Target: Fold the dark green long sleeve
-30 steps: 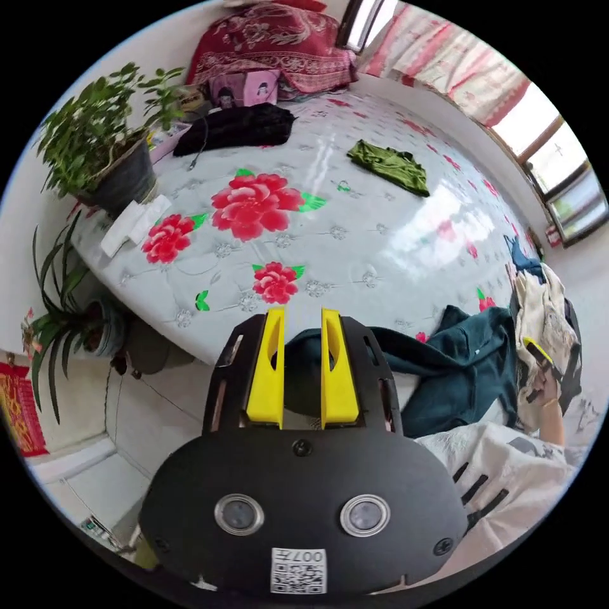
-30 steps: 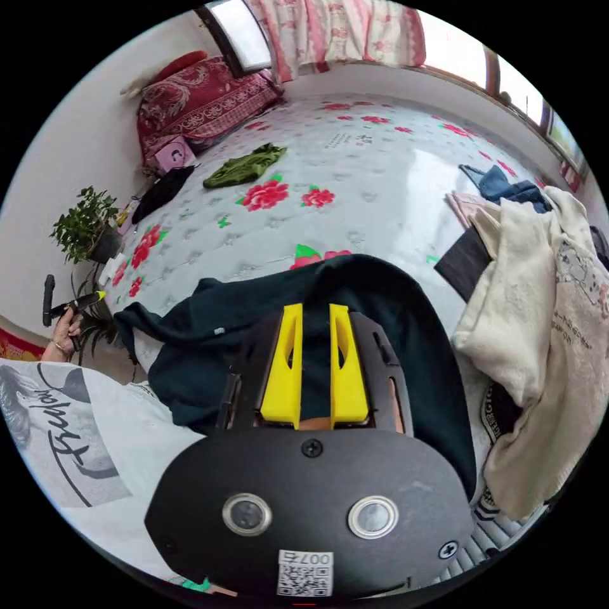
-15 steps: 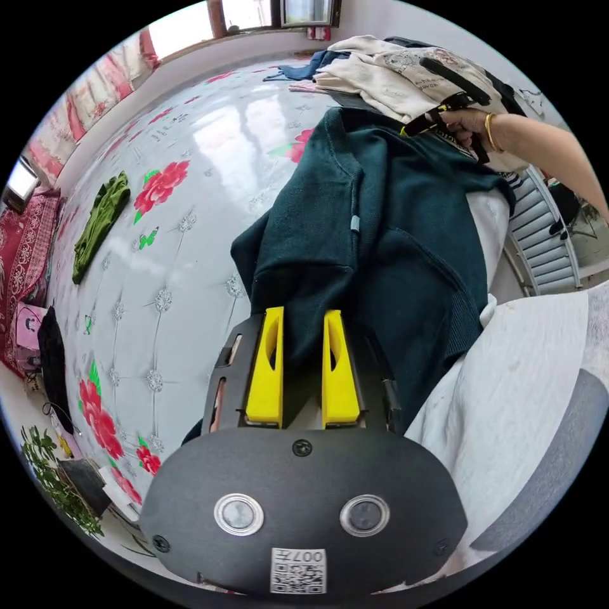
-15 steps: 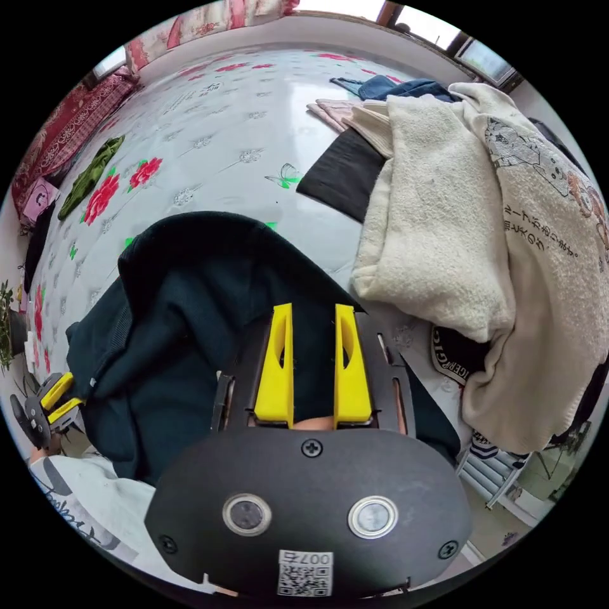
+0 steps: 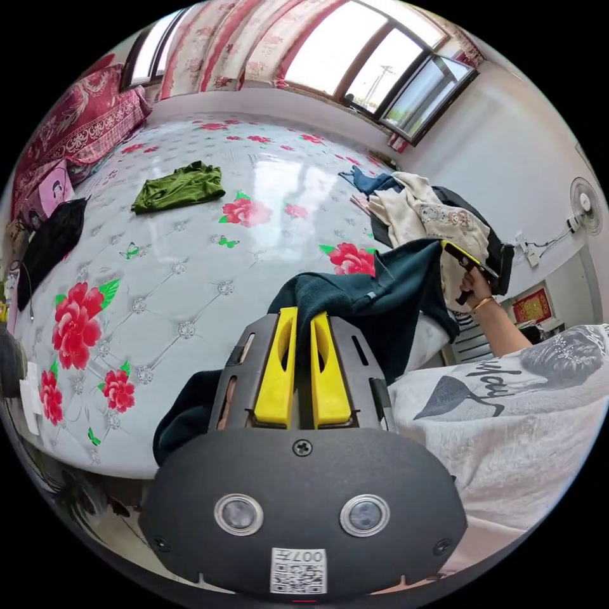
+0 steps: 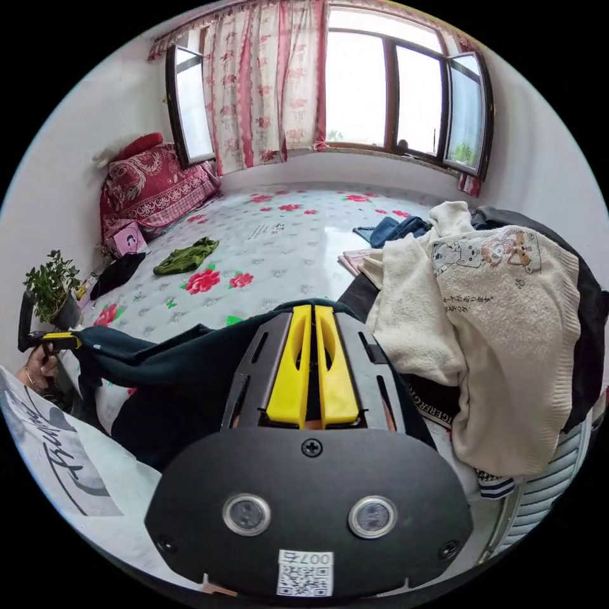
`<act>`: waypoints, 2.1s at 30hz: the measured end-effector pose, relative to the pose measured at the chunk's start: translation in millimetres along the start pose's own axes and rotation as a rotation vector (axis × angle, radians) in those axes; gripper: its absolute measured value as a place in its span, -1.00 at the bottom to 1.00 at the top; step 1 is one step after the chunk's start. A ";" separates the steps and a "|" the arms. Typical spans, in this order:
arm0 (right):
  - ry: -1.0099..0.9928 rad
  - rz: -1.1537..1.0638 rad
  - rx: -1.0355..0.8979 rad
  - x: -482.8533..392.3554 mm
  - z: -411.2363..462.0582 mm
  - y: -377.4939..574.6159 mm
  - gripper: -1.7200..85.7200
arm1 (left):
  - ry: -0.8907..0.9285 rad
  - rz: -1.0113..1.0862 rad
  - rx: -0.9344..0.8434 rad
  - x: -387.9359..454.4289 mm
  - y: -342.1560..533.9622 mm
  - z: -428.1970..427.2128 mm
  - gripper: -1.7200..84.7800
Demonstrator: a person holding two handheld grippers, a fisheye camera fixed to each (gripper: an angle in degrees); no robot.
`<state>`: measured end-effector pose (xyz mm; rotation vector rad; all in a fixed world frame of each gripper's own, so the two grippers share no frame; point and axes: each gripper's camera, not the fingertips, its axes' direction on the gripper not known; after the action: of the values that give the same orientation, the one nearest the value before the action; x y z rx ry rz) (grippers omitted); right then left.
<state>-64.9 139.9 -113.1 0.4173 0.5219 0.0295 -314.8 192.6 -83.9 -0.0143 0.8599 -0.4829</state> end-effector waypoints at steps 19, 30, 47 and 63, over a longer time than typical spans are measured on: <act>-0.023 -0.295 0.611 -86.8 -213.6 -24.3 -0.96 | -0.013 0.023 0.572 44.4 23.3 -235.7 -0.91; -0.053 -0.143 -0.037 -84.6 34.2 -144.4 -0.81 | -0.437 -0.310 0.159 -62.4 -142.6 -28.7 -0.78; 0.082 -0.157 -0.655 -68.6 234.7 2.0 -0.85 | -0.549 -0.167 -0.418 -19.6 -66.5 186.5 -0.83; -0.158 0.035 -0.434 -4.2 137.6 -57.4 -0.81 | -0.427 -0.416 -0.079 -45.0 -81.2 44.0 -0.77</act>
<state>-5.6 34.5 -25.8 0.0036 0.3393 0.1399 -340.2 130.9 -5.8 -0.3626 0.4515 -0.8008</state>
